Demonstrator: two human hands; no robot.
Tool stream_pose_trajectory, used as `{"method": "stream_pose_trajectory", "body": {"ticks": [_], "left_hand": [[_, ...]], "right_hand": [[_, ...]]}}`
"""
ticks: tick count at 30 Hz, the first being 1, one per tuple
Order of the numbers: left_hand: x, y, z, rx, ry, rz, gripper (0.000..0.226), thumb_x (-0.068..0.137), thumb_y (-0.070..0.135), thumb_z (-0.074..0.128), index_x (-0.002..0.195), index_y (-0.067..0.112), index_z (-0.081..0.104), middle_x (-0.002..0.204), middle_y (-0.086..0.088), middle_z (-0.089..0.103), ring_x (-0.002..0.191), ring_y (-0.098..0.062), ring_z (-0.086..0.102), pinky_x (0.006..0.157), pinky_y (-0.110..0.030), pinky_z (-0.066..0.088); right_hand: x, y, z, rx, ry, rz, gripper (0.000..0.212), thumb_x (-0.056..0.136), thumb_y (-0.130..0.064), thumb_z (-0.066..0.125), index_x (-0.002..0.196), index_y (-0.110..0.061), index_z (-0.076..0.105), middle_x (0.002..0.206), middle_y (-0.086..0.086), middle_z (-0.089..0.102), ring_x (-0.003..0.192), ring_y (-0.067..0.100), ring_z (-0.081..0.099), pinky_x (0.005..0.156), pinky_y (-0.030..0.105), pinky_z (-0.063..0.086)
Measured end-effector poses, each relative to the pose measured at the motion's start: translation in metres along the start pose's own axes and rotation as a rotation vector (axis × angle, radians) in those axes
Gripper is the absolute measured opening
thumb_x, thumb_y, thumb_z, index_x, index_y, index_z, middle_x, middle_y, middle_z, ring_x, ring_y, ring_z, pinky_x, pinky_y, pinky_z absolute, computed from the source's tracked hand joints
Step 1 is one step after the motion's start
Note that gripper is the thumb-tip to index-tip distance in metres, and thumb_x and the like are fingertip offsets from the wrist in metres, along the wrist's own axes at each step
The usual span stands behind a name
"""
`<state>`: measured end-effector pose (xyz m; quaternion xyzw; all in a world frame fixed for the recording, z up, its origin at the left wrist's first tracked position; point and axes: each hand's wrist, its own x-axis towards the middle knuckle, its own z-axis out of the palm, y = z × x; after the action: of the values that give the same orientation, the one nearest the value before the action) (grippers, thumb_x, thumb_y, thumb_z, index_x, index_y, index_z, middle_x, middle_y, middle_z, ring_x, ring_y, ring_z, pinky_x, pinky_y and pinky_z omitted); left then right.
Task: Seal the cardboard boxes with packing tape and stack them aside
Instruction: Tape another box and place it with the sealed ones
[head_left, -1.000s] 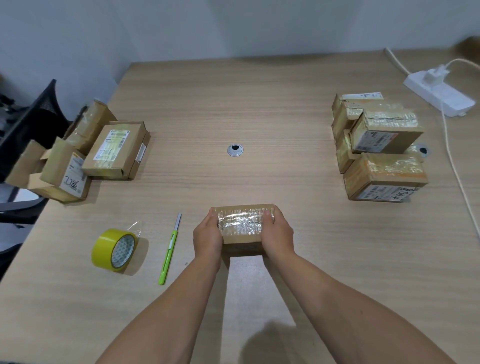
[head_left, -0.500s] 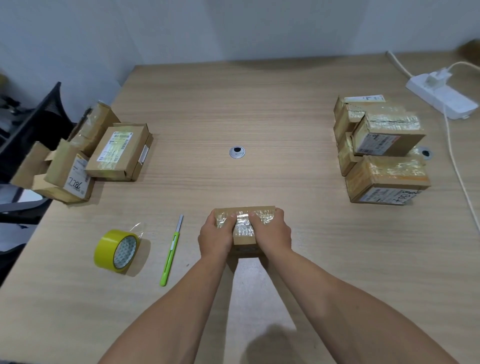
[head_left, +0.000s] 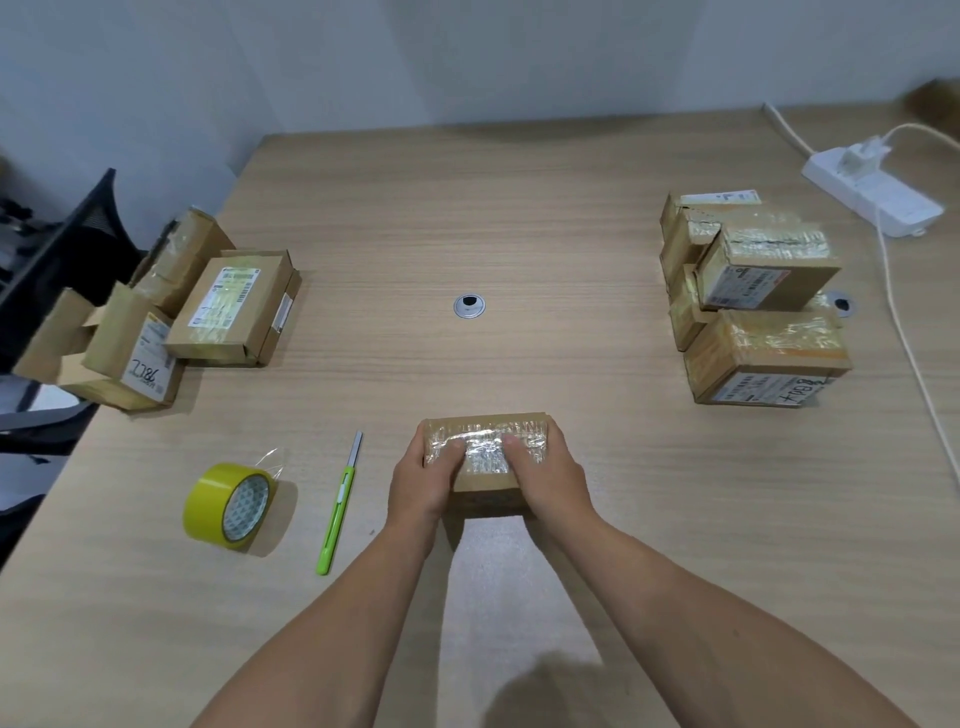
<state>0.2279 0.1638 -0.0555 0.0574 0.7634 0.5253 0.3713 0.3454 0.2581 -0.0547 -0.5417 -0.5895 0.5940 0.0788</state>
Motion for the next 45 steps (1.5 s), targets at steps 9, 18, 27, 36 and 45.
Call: {"method": "stream_pose_trajectory", "body": {"ticks": [9, 18, 27, 36, 45], "left_hand": [[0.005, -0.009, -0.005, -0.134, -0.111, -0.074, 0.070, 0.095, 0.017, 0.067, 0.154, 0.037, 0.034, 0.131, 0.002, 0.065, 0.115, -0.018, 0.065, 0.108, -0.040, 0.046], [0.003, -0.006, -0.005, -0.318, -0.085, -0.134, 0.051, 0.104, 0.013, 0.050, 0.151, 0.029, 0.042, 0.127, 0.005, 0.067, 0.112, -0.015, 0.065, 0.091, -0.027, 0.050], [0.005, -0.012, -0.010, -0.140, -0.058, -0.049, 0.047, 0.106, 0.021, 0.046, 0.152, 0.033, 0.041, 0.136, 0.005, 0.061, 0.118, -0.014, 0.060, 0.105, -0.033, 0.046], [0.001, 0.002, -0.015, -0.473, -0.108, -0.195, 0.031, 0.104, 0.019, 0.048, 0.128, 0.021, 0.067, 0.122, -0.002, 0.072, 0.113, -0.020, 0.065, 0.086, -0.030, 0.052], [0.003, -0.003, -0.013, 0.090, 0.265, 0.036, 0.040, 0.105, 0.018, 0.044, 0.145, 0.019, 0.050, 0.147, -0.001, 0.051, 0.134, -0.019, 0.048, 0.109, -0.033, 0.037]], "right_hand": [[-0.003, 0.010, -0.004, 0.111, -0.071, -0.057, 0.074, 0.099, -0.040, 0.060, 0.159, -0.040, 0.015, 0.155, 0.002, 0.044, 0.134, 0.022, 0.049, 0.095, 0.024, 0.043], [0.001, 0.011, -0.010, 0.275, -0.111, -0.016, 0.054, 0.108, -0.034, 0.041, 0.158, -0.040, 0.020, 0.164, -0.005, 0.028, 0.149, 0.020, 0.029, 0.122, 0.043, 0.026], [0.011, 0.036, -0.015, 0.554, -0.055, 0.163, 0.040, 0.095, -0.057, 0.058, 0.131, -0.039, 0.062, 0.127, -0.016, 0.057, 0.126, 0.010, 0.050, 0.117, 0.042, 0.033], [0.010, 0.018, -0.023, 0.783, -0.177, 0.207, 0.040, 0.098, -0.051, 0.057, 0.127, -0.026, 0.065, 0.120, 0.007, 0.073, 0.114, 0.027, 0.068, 0.103, 0.049, 0.052], [-0.005, -0.020, -0.017, 0.384, -0.119, -0.085, 0.031, 0.108, -0.039, 0.040, 0.118, -0.038, 0.069, 0.110, -0.016, 0.072, 0.105, 0.004, 0.066, 0.094, 0.028, 0.051]]}}
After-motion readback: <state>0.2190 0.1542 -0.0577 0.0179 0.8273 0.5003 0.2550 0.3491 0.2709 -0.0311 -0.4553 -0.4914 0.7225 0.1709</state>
